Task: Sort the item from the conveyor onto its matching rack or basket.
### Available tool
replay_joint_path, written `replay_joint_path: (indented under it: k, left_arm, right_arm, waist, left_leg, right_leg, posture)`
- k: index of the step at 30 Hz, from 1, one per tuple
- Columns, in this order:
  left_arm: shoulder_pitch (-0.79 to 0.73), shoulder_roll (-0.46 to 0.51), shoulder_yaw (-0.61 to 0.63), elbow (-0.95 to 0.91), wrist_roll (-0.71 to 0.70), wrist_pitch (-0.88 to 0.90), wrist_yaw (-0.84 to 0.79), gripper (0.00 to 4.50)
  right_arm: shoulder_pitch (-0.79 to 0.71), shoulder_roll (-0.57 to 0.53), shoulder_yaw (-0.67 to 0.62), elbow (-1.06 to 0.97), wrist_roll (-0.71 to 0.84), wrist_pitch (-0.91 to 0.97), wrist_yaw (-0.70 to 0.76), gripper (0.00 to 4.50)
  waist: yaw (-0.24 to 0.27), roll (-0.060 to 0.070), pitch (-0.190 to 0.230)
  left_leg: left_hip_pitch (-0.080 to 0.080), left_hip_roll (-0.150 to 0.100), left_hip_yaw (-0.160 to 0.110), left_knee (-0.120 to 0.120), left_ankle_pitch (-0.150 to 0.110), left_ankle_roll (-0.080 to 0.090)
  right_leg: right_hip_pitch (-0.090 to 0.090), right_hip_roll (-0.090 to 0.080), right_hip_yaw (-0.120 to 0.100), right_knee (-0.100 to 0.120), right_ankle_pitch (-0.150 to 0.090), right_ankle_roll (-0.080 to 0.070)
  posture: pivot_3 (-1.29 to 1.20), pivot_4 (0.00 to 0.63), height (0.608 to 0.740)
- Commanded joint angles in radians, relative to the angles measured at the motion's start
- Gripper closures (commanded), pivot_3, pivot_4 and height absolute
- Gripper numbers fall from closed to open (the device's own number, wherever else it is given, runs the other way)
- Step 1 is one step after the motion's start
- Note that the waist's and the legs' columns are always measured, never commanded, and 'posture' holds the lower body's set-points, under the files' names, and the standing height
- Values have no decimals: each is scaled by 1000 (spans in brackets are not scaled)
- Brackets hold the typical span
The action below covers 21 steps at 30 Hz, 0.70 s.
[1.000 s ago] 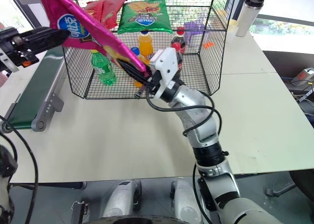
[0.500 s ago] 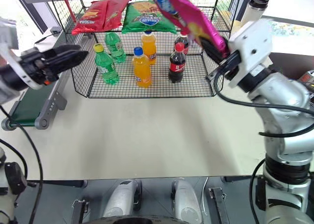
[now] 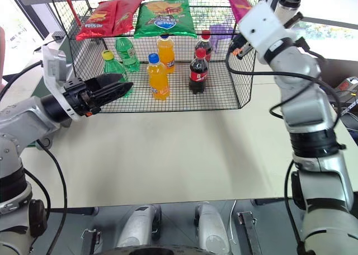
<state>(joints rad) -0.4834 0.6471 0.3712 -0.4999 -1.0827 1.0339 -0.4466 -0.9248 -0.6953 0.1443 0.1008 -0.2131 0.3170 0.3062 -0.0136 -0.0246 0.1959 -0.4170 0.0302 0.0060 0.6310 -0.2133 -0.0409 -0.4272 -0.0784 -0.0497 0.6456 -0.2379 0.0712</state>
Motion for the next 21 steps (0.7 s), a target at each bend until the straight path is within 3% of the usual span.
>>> replay_joint_path:
  k: [1,6,14,15,16,18,19,21]
  left_arm:
    - [34,16,8,-84,-7,-29,41,1580]
    - [81,-33,-27,-163,136,-159,129,1580]
    - [150,-77,-111,-208,234,-211,201,1580]
    - [156,-74,-114,-208,240,-213,200,1527]
    - [161,-71,-117,-208,245,-215,199,1527]
    - [166,-67,-123,-207,253,-219,194,1527]
    - [166,-68,-124,-205,256,-220,193,1527]
    - [164,-69,-126,-201,262,-223,191,1527]
  right_arm:
    - [-111,19,32,125,-78,-58,-17,4500]
    - [-226,57,80,334,-140,-114,-25,4500]
    - [-350,108,140,558,-205,-162,16,4500]
    - [-355,113,138,566,-203,-164,23,3610]
    - [-359,118,134,572,-200,-167,26,3366]
    - [-361,127,135,579,-200,-169,38,2125]
    - [-362,129,135,578,-201,-169,39,1928]
    - [-364,133,129,567,-198,-165,46,844]
  waist:
    - [0,0,0]
    - [5,0,0]
    - [0,0,0]
    - [0,0,0]
    - [0,0,0]
    - [0,0,0]
    - [0,0,0]
    - [0,0,0]
  left_leg:
    - [0,0,0,0,0,0]
    - [-1,0,0,1,0,0]
    - [-1,0,0,1,0,0]
    - [-1,0,0,1,0,0]
    - [-1,0,0,1,0,0]
    - [-1,0,0,1,0,0]
    - [-1,0,0,1,0,0]
    - [0,0,0,1,0,0]
  right_leg:
    - [0,0,0,0,0,0]
    - [0,0,0,0,0,0]
    - [0,0,0,0,0,0]
    - [0,0,0,0,0,0]
    - [0,0,0,0,0,0]
    - [0,0,0,0,0,0]
    - [0,0,0,0,0,0]
    - [0,0,0,0,0,0]
  posture:
    - [0,150,740]
    - [0,150,740]
    - [0,150,740]
    - [0,150,740]
    - [0,150,740]
    - [0,150,740]
    - [0,150,740]
    - [0,150,740]
